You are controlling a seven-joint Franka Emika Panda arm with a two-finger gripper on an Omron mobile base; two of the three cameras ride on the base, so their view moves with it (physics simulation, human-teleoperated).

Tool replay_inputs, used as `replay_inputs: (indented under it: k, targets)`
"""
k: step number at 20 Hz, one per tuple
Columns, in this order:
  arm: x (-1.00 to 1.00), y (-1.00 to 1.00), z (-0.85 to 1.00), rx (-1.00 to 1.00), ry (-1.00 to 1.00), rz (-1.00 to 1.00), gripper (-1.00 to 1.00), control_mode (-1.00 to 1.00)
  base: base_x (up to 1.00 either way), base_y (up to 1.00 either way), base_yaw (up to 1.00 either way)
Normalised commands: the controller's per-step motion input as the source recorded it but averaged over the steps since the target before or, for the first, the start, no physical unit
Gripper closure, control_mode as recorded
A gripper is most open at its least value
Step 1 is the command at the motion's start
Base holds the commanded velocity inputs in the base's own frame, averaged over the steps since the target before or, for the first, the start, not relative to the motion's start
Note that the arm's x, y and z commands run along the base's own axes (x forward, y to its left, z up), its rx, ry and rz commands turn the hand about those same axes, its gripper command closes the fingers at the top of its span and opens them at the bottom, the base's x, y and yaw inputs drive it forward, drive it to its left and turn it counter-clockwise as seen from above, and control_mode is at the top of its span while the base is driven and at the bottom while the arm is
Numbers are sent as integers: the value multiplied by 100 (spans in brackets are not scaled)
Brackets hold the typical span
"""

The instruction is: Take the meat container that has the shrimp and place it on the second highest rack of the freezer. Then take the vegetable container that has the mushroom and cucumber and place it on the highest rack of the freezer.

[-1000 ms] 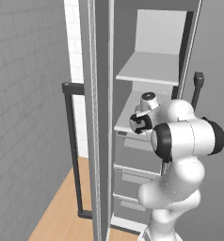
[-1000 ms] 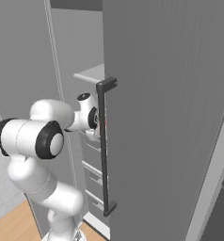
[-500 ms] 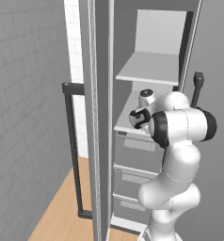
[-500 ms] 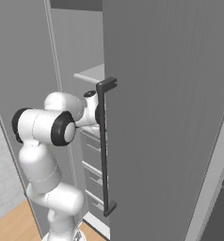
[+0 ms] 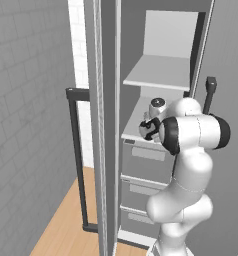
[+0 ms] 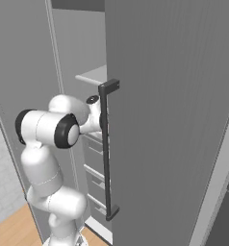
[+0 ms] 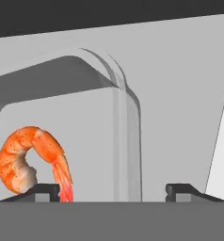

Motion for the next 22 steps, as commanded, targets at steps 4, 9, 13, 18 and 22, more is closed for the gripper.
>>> replay_inputs:
  k: [4, 9, 13, 18, 22]
  targets:
    - [-26, 0, -6, 0, -35, 1, -100, -100, 0, 0, 0]
    - [-61, 4, 33, 0, -31, 0, -100, -100, 0, 0, 0]
    - [-61, 36, 75, -4, -17, 0, -100, -100, 0, 0, 0]
    - [-52, 42, 89, -4, -3, 0, -100, -100, 0, 0, 0]
    - [-60, 25, 96, -1, -3, 0, -100, -100, 0, 0, 0]
